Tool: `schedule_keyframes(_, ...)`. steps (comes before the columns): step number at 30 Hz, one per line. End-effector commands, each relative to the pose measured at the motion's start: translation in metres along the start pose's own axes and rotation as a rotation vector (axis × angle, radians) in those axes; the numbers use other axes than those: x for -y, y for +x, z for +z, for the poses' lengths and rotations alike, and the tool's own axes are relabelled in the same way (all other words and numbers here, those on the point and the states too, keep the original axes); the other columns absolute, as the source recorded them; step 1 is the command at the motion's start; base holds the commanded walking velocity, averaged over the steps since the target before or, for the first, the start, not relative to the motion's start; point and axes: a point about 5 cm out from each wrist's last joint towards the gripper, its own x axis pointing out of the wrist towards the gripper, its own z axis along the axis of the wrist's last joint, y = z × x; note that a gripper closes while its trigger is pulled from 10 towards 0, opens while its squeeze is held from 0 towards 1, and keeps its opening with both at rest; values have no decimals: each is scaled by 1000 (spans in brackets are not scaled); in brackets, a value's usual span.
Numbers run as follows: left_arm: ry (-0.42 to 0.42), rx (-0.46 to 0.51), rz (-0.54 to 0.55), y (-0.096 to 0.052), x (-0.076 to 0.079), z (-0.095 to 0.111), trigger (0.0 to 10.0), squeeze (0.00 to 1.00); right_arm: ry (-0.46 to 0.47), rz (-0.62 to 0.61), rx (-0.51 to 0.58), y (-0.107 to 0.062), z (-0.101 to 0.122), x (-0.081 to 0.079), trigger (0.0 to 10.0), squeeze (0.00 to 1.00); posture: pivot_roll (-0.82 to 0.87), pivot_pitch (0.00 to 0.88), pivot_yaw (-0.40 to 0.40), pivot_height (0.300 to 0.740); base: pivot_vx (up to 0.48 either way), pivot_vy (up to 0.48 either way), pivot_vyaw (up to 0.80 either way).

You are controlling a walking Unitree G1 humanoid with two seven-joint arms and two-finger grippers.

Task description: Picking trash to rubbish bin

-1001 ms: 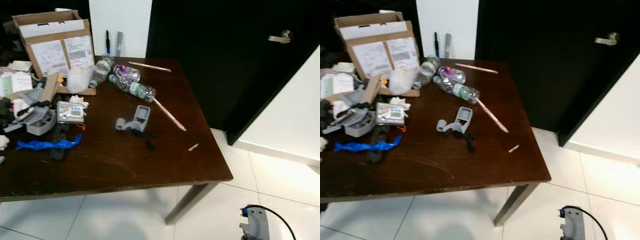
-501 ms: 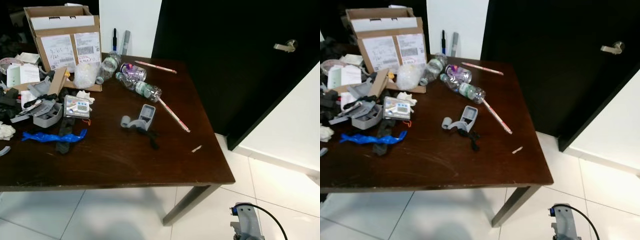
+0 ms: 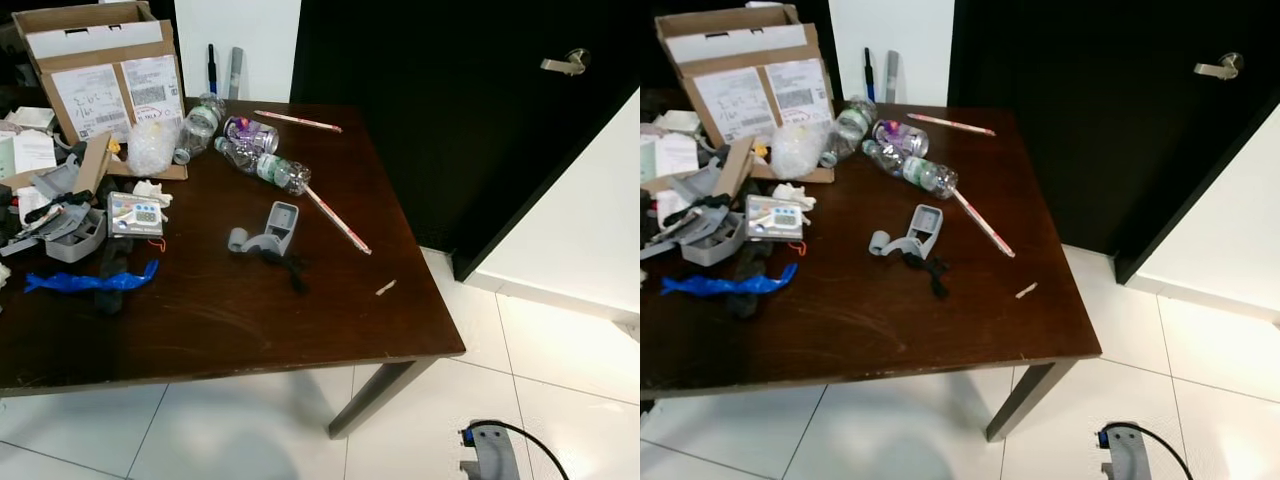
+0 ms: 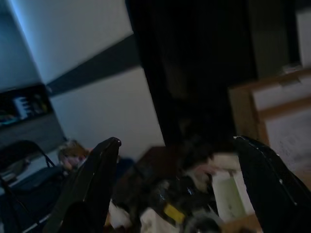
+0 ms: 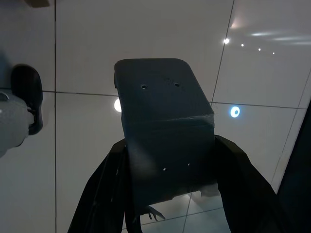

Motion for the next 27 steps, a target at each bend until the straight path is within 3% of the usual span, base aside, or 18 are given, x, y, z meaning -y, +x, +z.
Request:
schedule_keyframes(1,35,-29,-72,5,-1,6,10000,0,10,-10,-31,-1,-10,3,10000,0,186,108,-88,740,0,0,0)
schedule_keyframes(5,172,-108,-374,8,8,6,10000,0,11,-11,-41,-1,-14,3,10000,0,189,113,-79,740,0,0,0)
schedule_keyframes(8,170,-126,-467,8,14,6,10000,0,12,-11,-43,-1,-15,3,10000,0,190,112,-77,740,0,0,0)
schedule_keyframes(9,167,-153,-559,4,22,5,10000,0,13,-10,-43,-1,-15,3,10000,0,187,111,-74,740,0,0,0)
schedule_keyframes(10,167,-153,-559,4,22,5,10000,0,13,-10,-43,-1,-15,3,10000,0,187,111,-74,740,0,0,0)
schedule_keyframes(12,163,-237,-709,-5,37,-2,10000,0,16,-8,-42,-1,-15,2,10000,0,185,113,-70,740,0,0,0)
schedule_keyframes(14,165,-306,-753,-9,44,-12,10000,0,18,-7,-41,-1,-16,2,10000,0,185,113,-70,740,0,0,0)
schedule_keyframes(18,160,-392,-722,-10,53,-33,10000,0,18,-5,-42,-1,-16,1,10000,0,184,114,-70,740,0,0,0)
schedule_keyframes(20,15,-387,-654,-6,66,-42,10000,0,14,-4,-46,-1,-17,1,10000,0,183,119,-74,740,0,0,0)
schedule_keyframes(21,15,-387,-654,-6,66,-42,10000,0,14,-4,-46,-1,-17,1,10000,0,183,119,-74,740,0,0,0)
schedule_keyframes(22,-147,-393,-610,-4,82,-49,10000,0,9,-3,-49,-1,-19,1,10000,0,179,120,-78,740,0,0,0)
schedule_keyframes(23,-199,-404,-600,-4,87,-52,10000,0,7,-3,-50,-1,-19,1,10000,0,179,120,-78,740,0,0,0)
schedule_keyframes(24,-199,-404,-600,-4,87,-52,10000,0,7,-3,-50,-1,-19,1,10000,0,179,120,-78,740,0,0,0)
schedule_keyframes(27,-373,-467,-652,-14,114,-64,10000,0,4,-5,-52,-2,-20,2,10000,0,167,117,-77,740,0,0,0)
